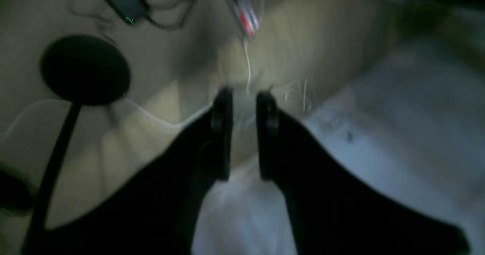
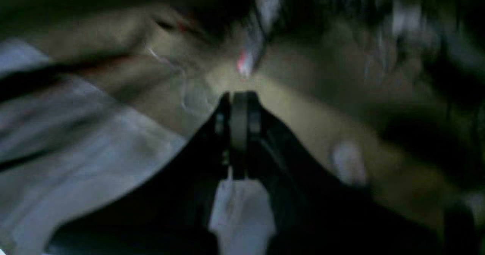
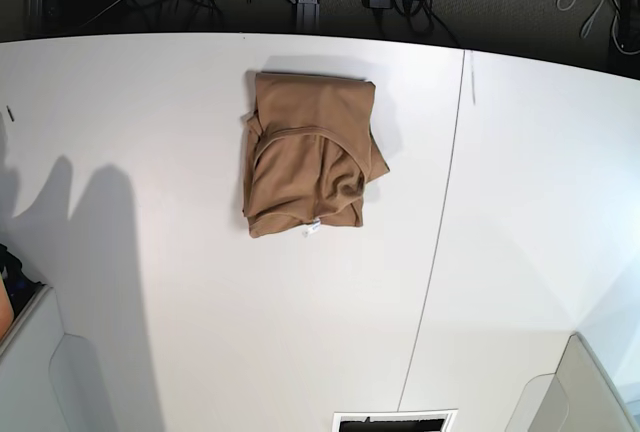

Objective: Layout the t-shirt on the table in an organized manner, then fold the t-shirt properly

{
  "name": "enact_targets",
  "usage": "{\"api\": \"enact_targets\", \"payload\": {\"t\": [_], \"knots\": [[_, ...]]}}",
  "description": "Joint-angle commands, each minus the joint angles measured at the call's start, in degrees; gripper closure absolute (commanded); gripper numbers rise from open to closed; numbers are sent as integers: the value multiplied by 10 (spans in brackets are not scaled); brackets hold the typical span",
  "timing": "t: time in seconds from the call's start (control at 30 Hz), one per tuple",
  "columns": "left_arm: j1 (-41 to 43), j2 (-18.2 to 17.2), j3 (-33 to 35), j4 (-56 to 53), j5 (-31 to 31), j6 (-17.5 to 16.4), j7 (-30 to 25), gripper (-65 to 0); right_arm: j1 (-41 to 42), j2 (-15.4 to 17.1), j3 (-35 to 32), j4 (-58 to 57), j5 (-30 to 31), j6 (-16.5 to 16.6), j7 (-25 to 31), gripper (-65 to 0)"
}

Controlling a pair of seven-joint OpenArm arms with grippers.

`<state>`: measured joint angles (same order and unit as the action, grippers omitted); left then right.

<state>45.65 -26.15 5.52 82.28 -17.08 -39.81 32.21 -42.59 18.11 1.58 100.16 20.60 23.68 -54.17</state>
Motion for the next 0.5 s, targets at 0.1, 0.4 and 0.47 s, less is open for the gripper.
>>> {"api": "enact_targets", "payload": {"t": [0.1,0.4,0.47], "knots": [[-91,13,89,-139,13,96,-11,-118,33,-8,1,-129,-37,-37,-28,0],[-265,75,252,-377,64,174,-21,-118,191,-34,1,-460,-38,-54,-34,0],[-285,85,267,-399,64,173,-24,-118,210,-50,2,-488,-42,-53,-40,0]]}}
